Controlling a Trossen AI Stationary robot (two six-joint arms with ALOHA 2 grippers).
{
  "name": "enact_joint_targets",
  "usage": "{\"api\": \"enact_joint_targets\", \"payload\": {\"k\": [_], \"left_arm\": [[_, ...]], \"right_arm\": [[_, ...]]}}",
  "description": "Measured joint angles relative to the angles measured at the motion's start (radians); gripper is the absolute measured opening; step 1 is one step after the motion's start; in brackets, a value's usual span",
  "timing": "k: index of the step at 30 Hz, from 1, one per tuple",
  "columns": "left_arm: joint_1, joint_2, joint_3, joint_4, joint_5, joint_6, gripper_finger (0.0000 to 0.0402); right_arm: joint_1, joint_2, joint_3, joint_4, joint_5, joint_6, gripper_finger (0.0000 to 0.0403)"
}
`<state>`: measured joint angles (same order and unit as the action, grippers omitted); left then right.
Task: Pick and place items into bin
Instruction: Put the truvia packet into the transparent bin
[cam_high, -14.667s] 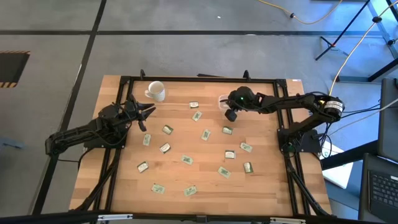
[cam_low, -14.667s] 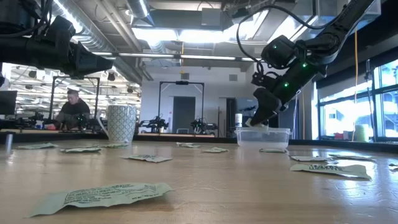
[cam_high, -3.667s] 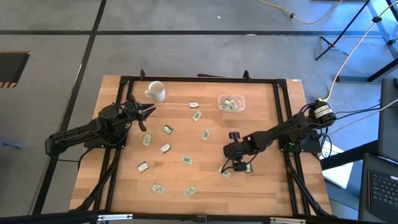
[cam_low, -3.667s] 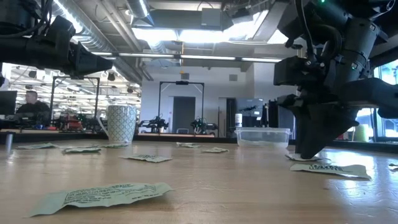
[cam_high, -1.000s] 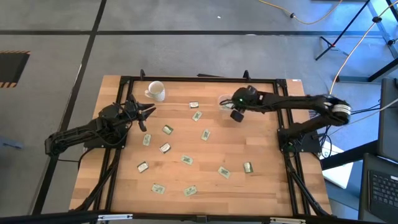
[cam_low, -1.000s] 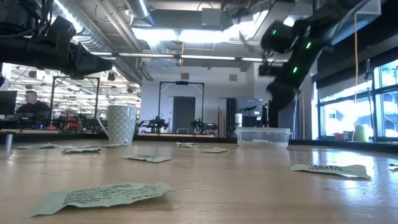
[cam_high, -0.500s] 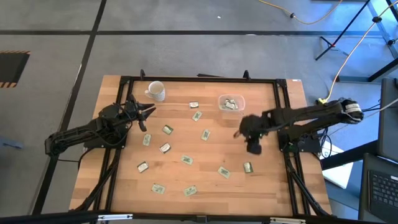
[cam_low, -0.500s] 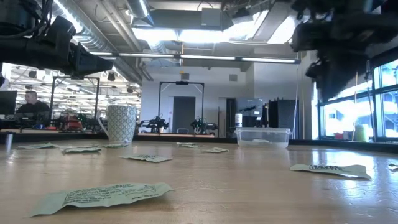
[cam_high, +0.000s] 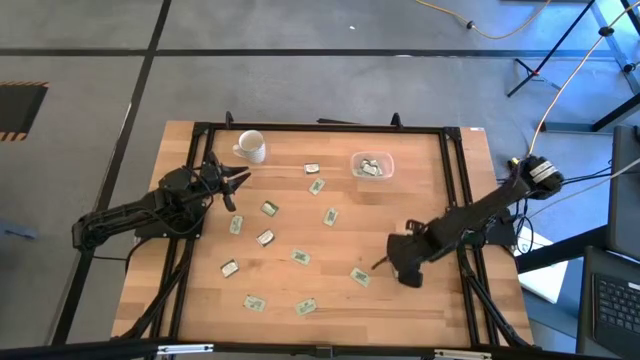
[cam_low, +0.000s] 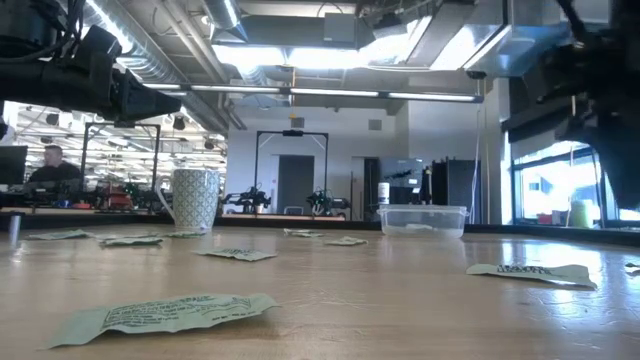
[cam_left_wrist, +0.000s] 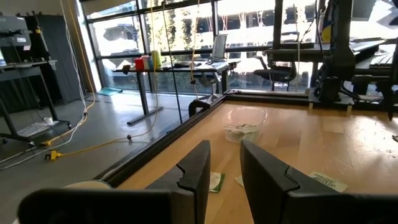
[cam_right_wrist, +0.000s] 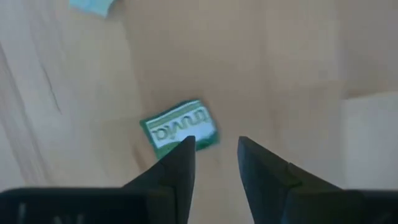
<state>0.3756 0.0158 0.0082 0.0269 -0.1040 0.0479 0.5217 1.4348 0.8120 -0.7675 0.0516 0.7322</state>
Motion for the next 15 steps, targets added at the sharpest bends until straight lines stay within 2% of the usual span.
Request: {"api": "enact_joint_targets", "payload": {"k": [10, 15], "left_arm": [[0.0, 0.0, 0.0, 0.0, 0.0, 0.0, 0.0082], [0.0, 0.0, 0.0, 0.0, 0.0, 0.0, 0.0082]], "right_arm": [[0.034, 0.185, 0.002, 0.079, 0.0, -0.004, 0.0124], [0.034, 0.221, 0.006, 0.074, 0.0, -0.026, 0.0123]]}}
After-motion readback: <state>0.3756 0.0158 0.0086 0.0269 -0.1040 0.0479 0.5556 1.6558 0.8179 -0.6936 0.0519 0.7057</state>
